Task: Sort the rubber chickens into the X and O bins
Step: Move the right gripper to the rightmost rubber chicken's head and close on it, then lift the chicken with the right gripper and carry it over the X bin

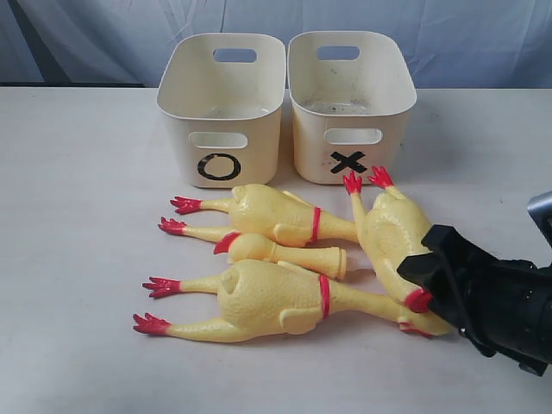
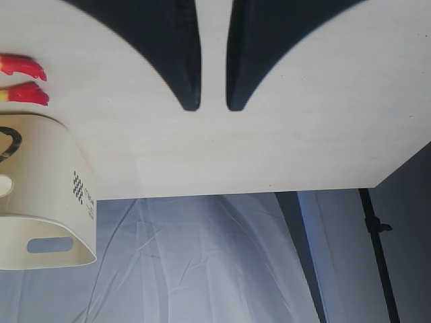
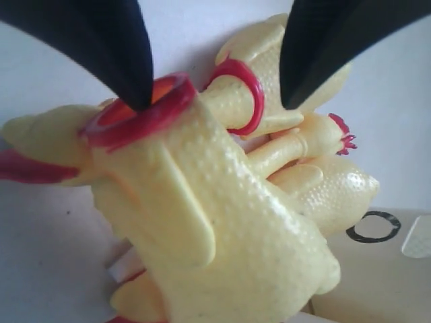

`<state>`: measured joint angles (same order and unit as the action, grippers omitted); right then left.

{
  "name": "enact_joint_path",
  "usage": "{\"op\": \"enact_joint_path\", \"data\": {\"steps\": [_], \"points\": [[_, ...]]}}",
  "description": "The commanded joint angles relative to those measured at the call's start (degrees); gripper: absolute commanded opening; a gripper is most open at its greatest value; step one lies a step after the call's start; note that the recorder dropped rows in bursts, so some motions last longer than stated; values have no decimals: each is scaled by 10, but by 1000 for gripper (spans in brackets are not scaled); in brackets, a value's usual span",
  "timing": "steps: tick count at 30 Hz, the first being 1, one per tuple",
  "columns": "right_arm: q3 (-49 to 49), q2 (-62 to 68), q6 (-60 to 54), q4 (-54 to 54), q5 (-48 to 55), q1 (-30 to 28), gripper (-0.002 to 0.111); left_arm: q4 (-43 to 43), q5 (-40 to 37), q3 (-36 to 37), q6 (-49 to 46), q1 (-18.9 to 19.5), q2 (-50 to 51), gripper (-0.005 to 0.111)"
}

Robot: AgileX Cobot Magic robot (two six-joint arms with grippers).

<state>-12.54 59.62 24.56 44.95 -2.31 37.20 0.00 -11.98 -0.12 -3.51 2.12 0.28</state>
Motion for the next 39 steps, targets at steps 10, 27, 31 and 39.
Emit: {"op": "enact_joint_path", "data": {"steps": [10, 27, 31, 39], "points": [[3, 12, -1, 49, -96, 2, 52, 0, 4, 1, 4, 1, -3, 14], [3, 87, -1, 32, -161, 2, -1, 0, 4, 1, 4, 1, -3, 14], [3, 85, -1, 0, -154, 5, -1, 0, 4, 1, 4, 1, -3, 14], [3, 22, -1, -25, -154, 18, -1, 0, 4, 1, 4, 1, -3, 14]]}}
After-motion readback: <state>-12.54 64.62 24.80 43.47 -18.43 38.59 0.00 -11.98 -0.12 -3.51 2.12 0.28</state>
